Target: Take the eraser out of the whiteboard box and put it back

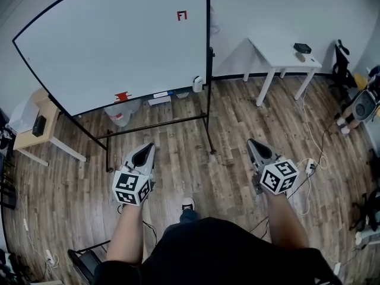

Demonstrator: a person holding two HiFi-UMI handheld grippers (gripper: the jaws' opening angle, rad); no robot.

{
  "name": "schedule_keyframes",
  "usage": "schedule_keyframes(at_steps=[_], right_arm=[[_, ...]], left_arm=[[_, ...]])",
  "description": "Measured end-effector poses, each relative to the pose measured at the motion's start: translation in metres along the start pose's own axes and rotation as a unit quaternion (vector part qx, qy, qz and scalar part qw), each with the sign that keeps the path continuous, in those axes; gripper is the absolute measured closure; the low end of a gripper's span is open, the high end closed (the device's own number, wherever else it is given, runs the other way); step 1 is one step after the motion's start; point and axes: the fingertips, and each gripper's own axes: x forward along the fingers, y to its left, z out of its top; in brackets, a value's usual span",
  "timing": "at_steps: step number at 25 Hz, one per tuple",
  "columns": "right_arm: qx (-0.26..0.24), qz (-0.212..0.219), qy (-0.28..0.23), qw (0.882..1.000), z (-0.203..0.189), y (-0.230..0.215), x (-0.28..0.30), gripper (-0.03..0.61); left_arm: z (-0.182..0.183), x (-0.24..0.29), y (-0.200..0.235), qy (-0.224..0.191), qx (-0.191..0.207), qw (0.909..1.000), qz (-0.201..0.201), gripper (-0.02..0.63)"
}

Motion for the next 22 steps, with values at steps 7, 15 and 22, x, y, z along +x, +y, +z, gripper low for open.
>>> schedule_keyframes(at_steps=[7,15,22], right_arm=[[-0.004,0.002,0.010,1.000,0.010,-0.006,0.070,0.584],[-0.002,-0.007,0.018,1.000,0.018,-0.012,0.139,0.584],[-0.009,-0.016,0.015,1.000,0.030,-0.012,0.186,0.584]], left_arm=[[-0.002,0.046,0.060,0.004,-0.003,0.9999,-0.015,0.604],[-0.010,0.092,0.117,0.013,-0.008,0.9994,-0.031,0.604],[-0.011,0.124,0.161,0.013,-0.009,0.9990,-0.043,0.604]])
